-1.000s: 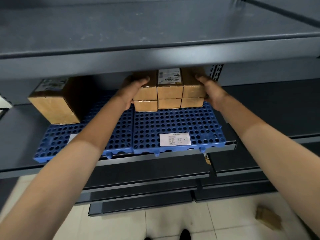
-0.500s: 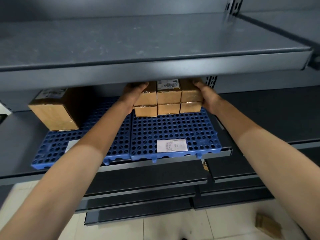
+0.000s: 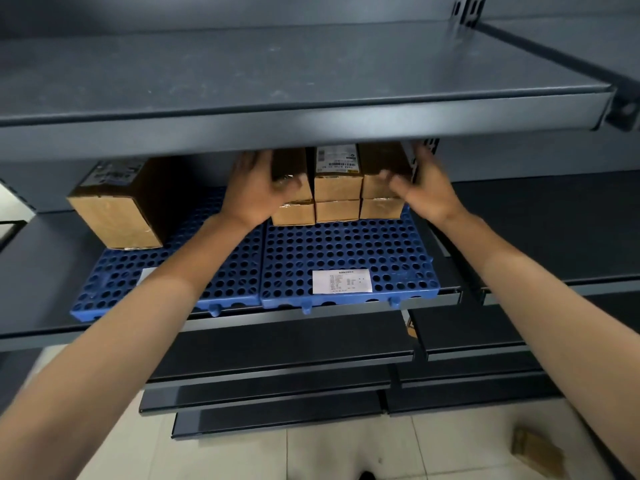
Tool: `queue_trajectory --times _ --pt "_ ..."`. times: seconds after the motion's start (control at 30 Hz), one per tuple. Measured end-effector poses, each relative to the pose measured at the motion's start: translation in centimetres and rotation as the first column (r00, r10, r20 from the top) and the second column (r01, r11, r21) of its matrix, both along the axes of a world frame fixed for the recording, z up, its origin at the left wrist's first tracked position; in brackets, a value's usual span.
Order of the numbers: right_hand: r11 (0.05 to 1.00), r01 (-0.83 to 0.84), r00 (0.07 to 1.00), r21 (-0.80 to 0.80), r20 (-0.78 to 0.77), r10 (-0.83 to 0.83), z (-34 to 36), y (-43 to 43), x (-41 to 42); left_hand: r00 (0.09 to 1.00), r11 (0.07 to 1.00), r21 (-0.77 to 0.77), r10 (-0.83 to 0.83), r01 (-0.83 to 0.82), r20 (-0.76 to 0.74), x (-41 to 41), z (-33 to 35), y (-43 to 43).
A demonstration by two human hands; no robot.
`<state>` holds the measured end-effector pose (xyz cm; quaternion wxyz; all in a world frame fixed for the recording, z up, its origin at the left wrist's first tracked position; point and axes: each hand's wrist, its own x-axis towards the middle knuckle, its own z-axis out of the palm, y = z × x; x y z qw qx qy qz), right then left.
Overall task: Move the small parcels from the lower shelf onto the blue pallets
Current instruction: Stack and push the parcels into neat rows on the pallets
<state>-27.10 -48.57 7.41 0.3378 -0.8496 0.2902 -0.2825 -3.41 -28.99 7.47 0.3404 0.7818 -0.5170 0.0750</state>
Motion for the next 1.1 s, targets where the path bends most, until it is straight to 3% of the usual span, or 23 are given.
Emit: queue_trajectory --times 0.03,0.07,0.13,0.23,0.37,0.73,1.1 --pt "0.965 -0.048 0.99 -0.26 -0.142 0.011 0.1 0.4 -0.1 0.964 0.998 0.055 -0.029 0.015 0.263 -0.1 -0.2 0.3" --pt "0.878 -0.12 0.965 -0.462 -0.264 -0.007 0.2 0.7 -0.1 0.899 0.993 0.109 -0.076 0.032 0.431 -0.3 -0.4 0.4" --pt "0.722 -0.253 0.914 -0.644 -0.404 -0.04 0.2 1.2 0.3 0.833 0.973 0.229 -0.149 0.028 0.533 -0.7 -0.6 0.2" --pt "0.674 -0.313 0.869 -0.669 -0.488 -0.081 -0.2 1.7 1.2 0.814 0.939 0.341 -0.159 -0.051 0.559 -1.0 -1.3 -0.3" --pt "0.66 -0.323 0.833 -0.679 -0.535 -0.142 -0.9 1.7 1.8 0.773 0.933 0.358 -0.203 -0.033 0.601 -1.0 -1.6 -0.7" --pt "0.615 -0.273 0.9 -0.74 -0.422 -0.107 -1.6 1.0 1.6 0.733 0.935 0.354 -0.224 -0.024 0.642 -0.9 -1.8 -1.8" --pt "0.602 -0.274 0.883 -0.75 -0.445 -0.153 -1.2 1.5 1.7 0.702 0.927 0.369 -0.214 -0.075 0.68 -1.3 -2.0 -1.9"
